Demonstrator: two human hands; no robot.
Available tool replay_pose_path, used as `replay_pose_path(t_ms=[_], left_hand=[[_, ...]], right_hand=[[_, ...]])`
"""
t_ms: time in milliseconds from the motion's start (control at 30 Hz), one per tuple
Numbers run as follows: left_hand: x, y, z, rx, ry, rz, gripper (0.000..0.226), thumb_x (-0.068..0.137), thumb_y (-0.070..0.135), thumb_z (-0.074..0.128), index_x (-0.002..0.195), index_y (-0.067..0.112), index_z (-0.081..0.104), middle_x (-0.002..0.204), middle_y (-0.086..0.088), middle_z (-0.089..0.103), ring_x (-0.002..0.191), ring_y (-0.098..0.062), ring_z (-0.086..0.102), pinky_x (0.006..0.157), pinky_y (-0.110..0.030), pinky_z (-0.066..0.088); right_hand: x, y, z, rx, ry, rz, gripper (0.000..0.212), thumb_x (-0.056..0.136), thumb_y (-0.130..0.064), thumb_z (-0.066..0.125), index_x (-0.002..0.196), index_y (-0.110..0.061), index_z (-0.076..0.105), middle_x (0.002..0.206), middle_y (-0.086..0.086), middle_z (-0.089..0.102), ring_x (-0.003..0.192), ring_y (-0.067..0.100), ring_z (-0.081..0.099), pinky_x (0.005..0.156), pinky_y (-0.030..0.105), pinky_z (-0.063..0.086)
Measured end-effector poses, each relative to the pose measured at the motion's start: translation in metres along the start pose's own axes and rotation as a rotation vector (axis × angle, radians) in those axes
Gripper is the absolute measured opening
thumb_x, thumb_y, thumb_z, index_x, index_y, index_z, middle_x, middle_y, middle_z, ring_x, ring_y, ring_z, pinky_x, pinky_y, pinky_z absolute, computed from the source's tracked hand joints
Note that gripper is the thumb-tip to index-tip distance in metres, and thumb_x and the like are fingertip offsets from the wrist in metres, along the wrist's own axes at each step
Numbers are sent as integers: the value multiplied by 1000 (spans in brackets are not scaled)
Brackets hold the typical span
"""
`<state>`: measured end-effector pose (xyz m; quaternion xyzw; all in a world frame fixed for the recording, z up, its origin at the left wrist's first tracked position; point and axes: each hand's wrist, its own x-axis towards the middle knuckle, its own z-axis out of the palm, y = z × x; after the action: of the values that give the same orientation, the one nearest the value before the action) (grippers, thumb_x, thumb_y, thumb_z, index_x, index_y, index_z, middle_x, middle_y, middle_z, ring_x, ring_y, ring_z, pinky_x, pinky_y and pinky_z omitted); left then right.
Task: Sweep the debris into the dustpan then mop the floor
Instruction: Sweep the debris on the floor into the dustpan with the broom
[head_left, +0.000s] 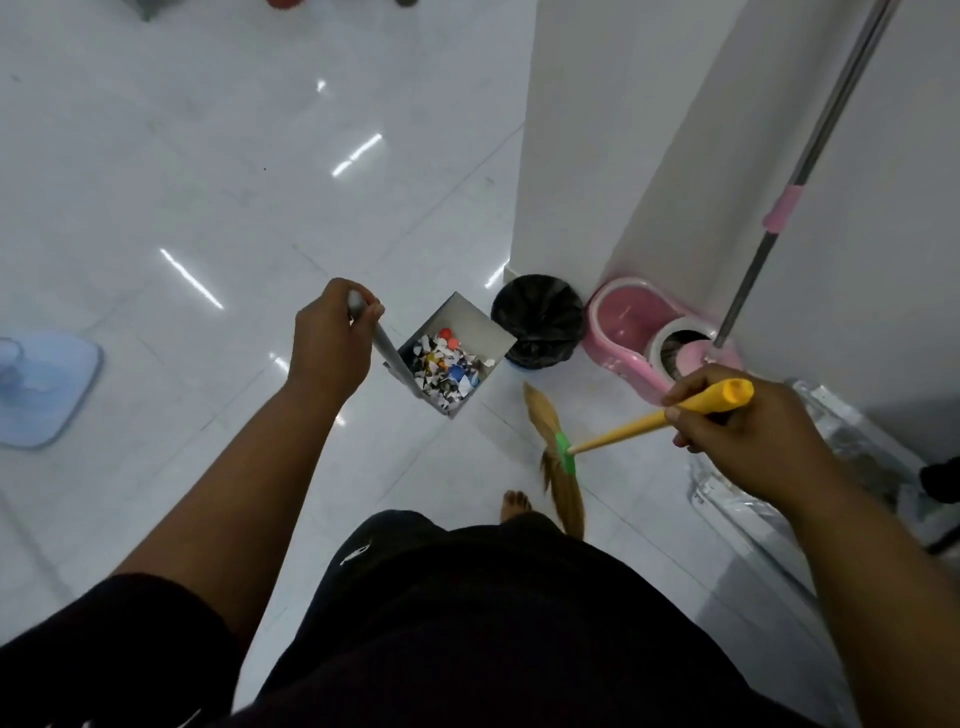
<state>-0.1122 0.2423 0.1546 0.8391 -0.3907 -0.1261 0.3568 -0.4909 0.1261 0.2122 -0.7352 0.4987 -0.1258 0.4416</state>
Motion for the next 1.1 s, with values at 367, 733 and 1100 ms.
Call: replay_pose_path(t_ms=[367, 733, 1100], left_hand=[[62, 71, 51, 61, -140, 291, 7, 93, 16, 61, 98, 12, 59, 89, -2, 66, 80, -15, 58, 70, -25, 45], [81, 75, 114, 330, -376, 630, 12, 94, 15, 56, 106, 13, 53, 99, -11, 65, 75, -35, 63, 60, -36, 49], [40, 75, 165, 427, -590, 958, 18, 89, 3, 58, 107, 7, 58, 106, -13, 61, 82, -28, 60, 54, -32, 45]], right_hand=[[-10, 27, -20, -40, 62, 94, 19, 83, -16, 74, 83, -34, 68, 68, -7, 72, 63, 7, 71, 70, 43, 60], [-5, 20, -21, -29, 106, 120, 17, 83, -17, 73, 82, -33, 68, 66, -7, 71, 63, 8, 70, 68, 44, 59], [7, 22, -17, 9, 76, 110, 14, 83, -17, 73, 86, -31, 70, 69, -11, 71, 66, 6, 70, 69, 42, 59]])
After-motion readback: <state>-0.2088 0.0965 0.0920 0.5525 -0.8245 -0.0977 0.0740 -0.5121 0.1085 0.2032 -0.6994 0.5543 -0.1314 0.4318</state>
